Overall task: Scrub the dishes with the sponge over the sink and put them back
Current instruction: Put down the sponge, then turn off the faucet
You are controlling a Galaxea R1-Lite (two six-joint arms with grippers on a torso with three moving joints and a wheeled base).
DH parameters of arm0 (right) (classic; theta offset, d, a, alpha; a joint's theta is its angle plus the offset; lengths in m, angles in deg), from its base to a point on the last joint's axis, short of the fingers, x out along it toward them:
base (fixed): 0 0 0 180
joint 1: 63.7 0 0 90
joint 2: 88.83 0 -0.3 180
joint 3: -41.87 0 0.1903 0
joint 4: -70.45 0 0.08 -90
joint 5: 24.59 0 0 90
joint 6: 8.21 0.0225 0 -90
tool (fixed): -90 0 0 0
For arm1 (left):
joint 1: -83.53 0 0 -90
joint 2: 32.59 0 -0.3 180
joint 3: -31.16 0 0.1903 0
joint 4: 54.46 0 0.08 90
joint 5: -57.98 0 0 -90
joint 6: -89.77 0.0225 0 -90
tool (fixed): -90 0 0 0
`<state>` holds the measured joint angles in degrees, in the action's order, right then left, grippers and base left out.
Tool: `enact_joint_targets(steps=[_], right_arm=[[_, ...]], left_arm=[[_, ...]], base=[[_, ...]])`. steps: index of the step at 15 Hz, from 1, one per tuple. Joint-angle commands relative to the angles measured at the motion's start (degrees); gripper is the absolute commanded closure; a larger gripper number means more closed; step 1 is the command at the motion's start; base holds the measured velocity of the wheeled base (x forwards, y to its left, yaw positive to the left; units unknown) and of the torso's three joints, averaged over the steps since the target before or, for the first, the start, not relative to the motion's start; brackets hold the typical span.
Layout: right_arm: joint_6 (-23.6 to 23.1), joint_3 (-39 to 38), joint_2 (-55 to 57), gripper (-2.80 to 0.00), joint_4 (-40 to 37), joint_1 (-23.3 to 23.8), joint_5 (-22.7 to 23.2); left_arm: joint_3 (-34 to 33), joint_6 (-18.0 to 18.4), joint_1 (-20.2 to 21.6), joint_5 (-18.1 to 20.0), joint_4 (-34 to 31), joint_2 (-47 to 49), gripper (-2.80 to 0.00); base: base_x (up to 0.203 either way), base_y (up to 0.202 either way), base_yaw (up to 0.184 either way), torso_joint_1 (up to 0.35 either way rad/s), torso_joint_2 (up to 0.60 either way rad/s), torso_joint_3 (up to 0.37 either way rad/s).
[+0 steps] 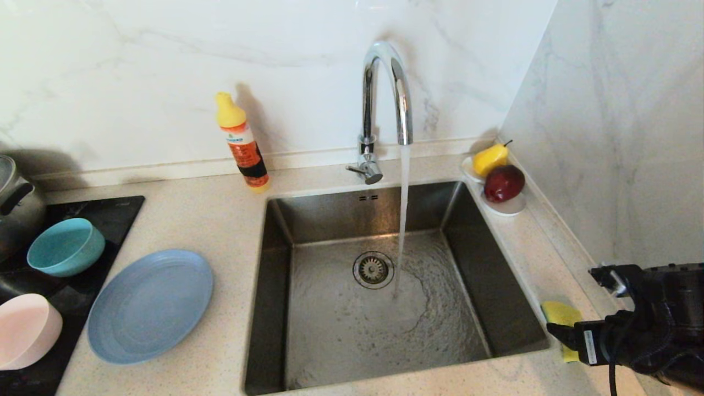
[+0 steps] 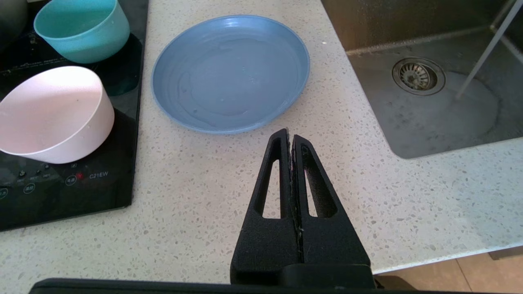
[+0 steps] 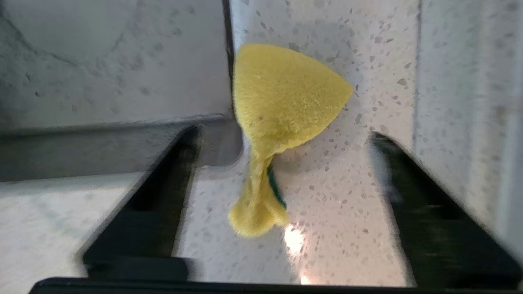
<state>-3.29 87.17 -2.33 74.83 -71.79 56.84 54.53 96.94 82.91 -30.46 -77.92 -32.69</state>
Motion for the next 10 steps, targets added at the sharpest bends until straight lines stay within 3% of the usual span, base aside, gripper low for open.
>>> enact_joint_targets(steps=[1,6,10], right_arm=[[-0.2,-0.7,-5.9,0.0,-0.5,-0.9,0.0],[-0.4,-2.3,-24.7,0.0,-7.9,-4.8,1.9],[-1.3,-6.4,-44.7,0.0,-17.1,-1.7,6.9]], left_arm=[[0.0,0.0,0.0,0.0,0.0,0.0,0.0],[0.0,0.0,0.0,0.0,0.0,0.0,0.0],[0.0,0.0,0.0,0.0,0.0,0.0,0.0]], base=[[0.0,0.0,0.0,0.0,0.0,0.0],[0.0,0.0,0.0,0.0,0.0,0.0],[0.0,0.0,0.0,0.0,0.0,0.0]])
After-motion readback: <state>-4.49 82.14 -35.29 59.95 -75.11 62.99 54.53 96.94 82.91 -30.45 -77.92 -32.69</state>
